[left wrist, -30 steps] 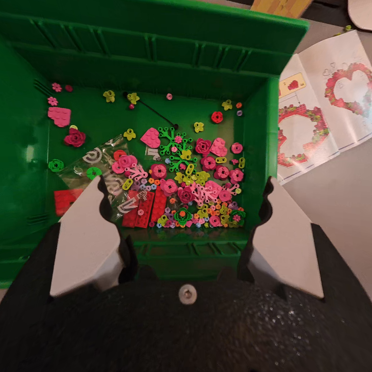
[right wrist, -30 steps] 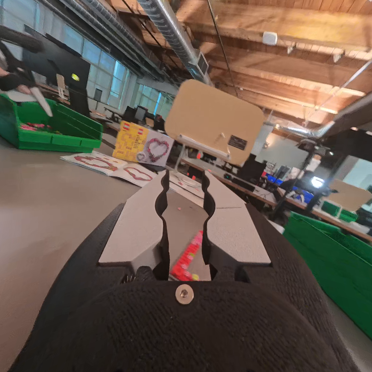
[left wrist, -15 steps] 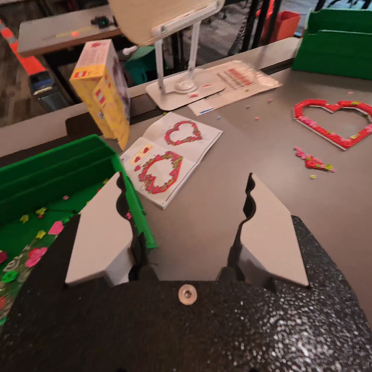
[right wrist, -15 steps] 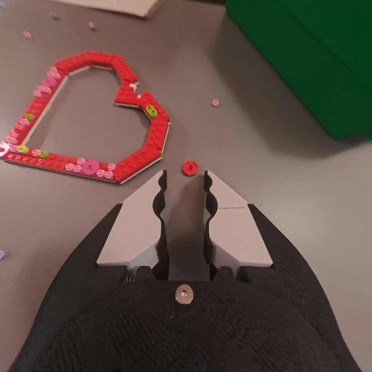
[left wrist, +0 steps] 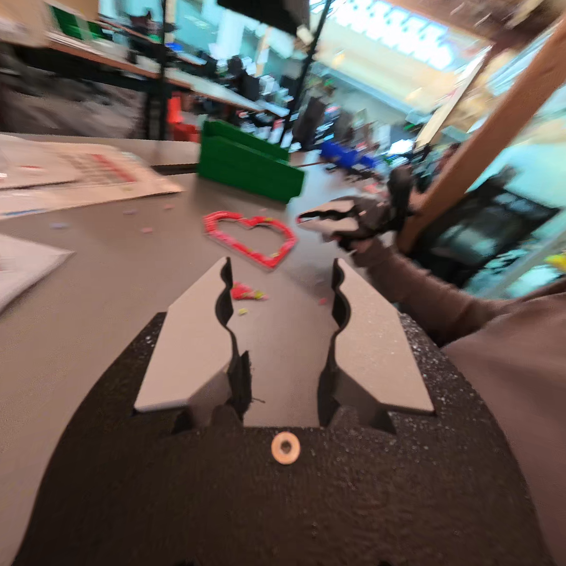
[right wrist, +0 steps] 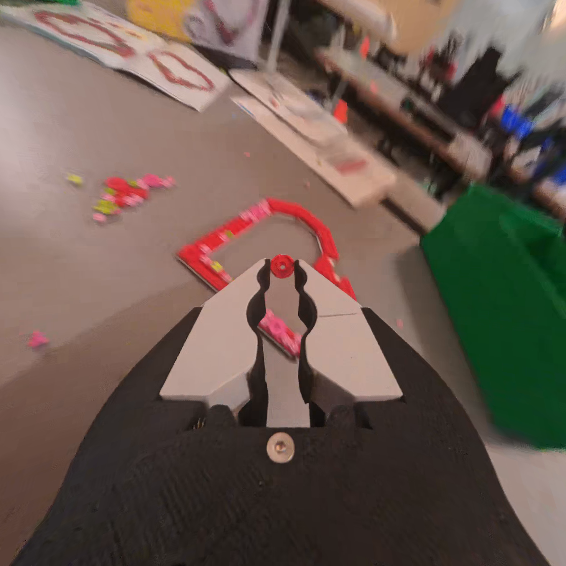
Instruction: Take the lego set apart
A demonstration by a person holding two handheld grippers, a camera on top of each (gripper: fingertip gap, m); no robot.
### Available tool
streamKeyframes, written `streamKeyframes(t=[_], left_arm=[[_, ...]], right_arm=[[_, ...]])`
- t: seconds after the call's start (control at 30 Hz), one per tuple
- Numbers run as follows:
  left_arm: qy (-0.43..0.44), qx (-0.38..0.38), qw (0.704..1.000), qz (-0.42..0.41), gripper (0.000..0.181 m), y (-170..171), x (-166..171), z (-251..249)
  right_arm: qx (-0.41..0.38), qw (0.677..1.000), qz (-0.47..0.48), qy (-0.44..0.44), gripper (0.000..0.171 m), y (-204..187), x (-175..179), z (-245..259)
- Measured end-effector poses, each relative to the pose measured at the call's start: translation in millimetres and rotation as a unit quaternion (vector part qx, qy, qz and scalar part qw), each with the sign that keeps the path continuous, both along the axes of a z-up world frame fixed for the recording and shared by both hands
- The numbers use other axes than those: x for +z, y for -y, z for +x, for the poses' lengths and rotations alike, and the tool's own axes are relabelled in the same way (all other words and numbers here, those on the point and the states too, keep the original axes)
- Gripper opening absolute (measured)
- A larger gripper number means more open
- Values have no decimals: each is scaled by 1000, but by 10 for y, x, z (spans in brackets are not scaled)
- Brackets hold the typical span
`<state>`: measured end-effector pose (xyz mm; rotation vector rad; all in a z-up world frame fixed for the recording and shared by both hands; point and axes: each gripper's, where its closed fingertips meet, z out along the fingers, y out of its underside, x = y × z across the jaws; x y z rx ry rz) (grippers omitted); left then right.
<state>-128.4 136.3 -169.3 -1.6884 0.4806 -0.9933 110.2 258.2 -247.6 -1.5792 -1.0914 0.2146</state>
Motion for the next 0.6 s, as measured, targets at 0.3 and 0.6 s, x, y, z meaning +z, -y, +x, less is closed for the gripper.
streamKeyframes(t=[0.3, 0.6], left_arm=[[87, -166, 979, -83, 40, 3, -147, 936], [102, -204, 970, -82, 21, 144, -85, 968]], right_arm=[[207, 937, 274, 66, 14, 1131, 670, -1384], [260, 915, 298, 78, 13, 1363, 746, -1626]])
